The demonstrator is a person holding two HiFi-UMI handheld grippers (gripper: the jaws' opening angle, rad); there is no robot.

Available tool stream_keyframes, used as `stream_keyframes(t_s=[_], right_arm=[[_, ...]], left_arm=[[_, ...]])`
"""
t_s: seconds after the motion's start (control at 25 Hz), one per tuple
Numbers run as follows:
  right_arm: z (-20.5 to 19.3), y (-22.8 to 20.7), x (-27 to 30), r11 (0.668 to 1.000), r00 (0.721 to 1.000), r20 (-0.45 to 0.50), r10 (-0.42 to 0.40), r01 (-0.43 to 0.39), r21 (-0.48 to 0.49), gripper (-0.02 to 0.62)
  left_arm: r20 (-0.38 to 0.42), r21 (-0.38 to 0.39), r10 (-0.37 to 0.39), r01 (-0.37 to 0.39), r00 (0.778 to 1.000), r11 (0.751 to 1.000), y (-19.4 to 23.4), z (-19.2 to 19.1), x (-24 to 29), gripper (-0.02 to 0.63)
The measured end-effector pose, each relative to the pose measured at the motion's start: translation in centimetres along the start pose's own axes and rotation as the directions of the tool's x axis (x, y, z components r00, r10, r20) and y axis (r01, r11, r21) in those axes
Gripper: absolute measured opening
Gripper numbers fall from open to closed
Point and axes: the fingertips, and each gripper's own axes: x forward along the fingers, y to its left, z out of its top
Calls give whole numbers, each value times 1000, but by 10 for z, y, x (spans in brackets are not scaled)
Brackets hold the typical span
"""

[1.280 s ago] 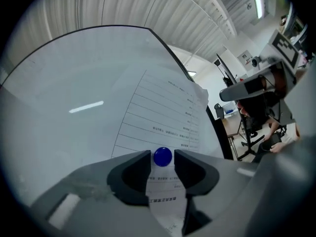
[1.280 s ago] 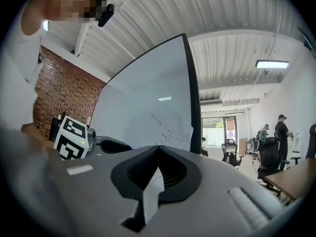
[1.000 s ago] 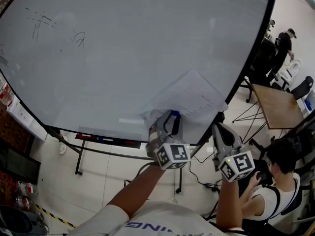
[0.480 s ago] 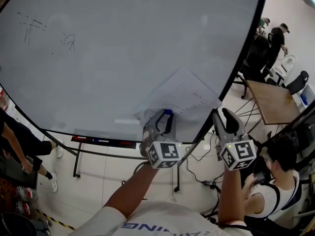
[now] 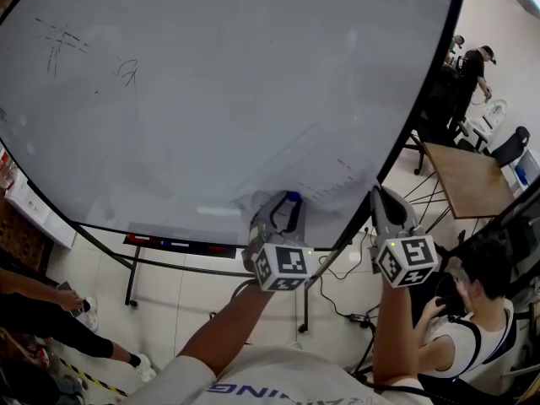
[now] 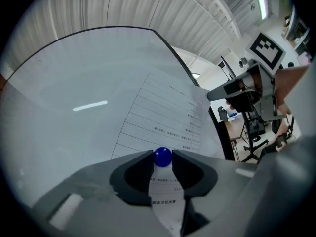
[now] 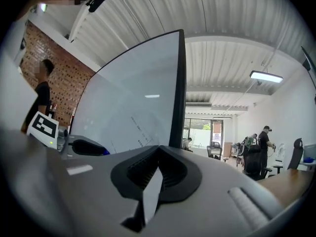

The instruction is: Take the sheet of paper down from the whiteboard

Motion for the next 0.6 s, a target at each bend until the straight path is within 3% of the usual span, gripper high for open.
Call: stream_keyframes(t_s=[0.32, 0.48, 0.6], right_arm=[[-2, 10, -14, 999, 999, -8, 44, -44, -3, 8], [-20, 25, -30, 997, 995, -60, 78, -79, -14, 8], [-44, 39, -43, 994, 989, -106, 106, -106, 12, 8]], left_arm=[[18, -96, -84, 86, 996, 992, -1, 4, -12, 127], [32, -161, -172, 175, 985, 971, -5, 11, -34, 129], [27, -242, -201, 201, 979, 949, 3, 0, -57, 127]])
